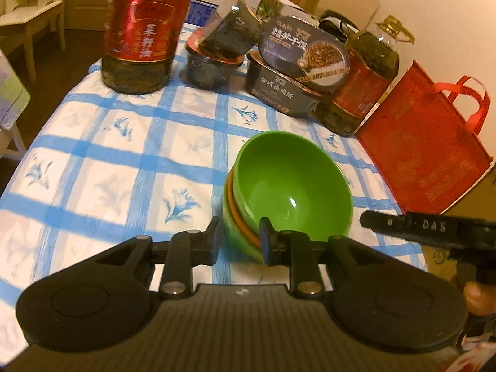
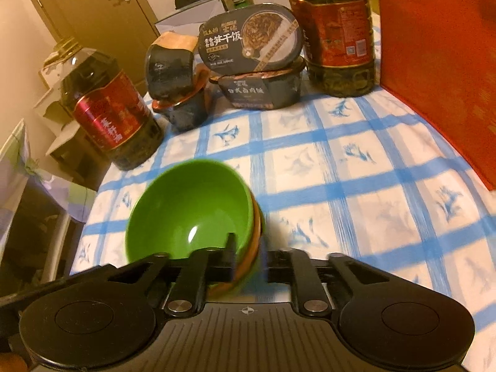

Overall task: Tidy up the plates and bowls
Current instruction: 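Lower the green bowl into the orange bowl with both tools, then open both tools and pull back from the bowl stack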

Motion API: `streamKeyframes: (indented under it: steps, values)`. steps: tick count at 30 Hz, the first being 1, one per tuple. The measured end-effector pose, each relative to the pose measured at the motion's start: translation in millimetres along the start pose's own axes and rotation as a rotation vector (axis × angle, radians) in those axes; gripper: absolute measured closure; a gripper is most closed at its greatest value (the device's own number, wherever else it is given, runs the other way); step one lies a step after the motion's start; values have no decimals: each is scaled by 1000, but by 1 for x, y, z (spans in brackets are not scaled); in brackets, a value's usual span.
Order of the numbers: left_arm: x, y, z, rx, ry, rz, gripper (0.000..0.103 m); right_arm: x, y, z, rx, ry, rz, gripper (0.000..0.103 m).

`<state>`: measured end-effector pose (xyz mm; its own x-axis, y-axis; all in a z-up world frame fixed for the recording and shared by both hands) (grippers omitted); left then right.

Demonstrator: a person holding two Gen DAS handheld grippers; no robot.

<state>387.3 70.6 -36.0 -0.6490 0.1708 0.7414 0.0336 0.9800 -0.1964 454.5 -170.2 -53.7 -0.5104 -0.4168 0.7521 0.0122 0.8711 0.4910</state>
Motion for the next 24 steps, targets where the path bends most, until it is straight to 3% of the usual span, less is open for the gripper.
streamKeyframes:
  steps: [1,6,10,14,16,24]
  values:
    - [8,0,5,2,-6,-10,71,7,-2,7,-3,-5,0,62]
    - [45,-4,34,-33,-18,-91,49,44,-12,55,9,-20,24,52]
    - [75,-12,65,-56,-33,-129,38,73,-20,98,11,-29,40,45]
    - [105,-23,100,-80,-56,-166,32,102,-28,135,-35,-21,-7,41]
    - [120,-28,118,-94,-67,-183,27,115,-29,153,-15,-22,2,38]
    - [162,-44,174,-145,-68,-206,24,157,-32,201,38,-42,41,33]
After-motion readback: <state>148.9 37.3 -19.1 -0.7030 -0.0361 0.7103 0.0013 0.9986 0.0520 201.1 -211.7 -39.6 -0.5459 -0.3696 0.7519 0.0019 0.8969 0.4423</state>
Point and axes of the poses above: each gripper's, at about its wrist camera, not at the fingertips, and x roughly against the way its jaws point, y to its left, z to its underside, the point moved 4 cm from there along -x, roughly the way its jaws point, and after that the axes turned 13 degrees about -x, right-handed, at the moved point
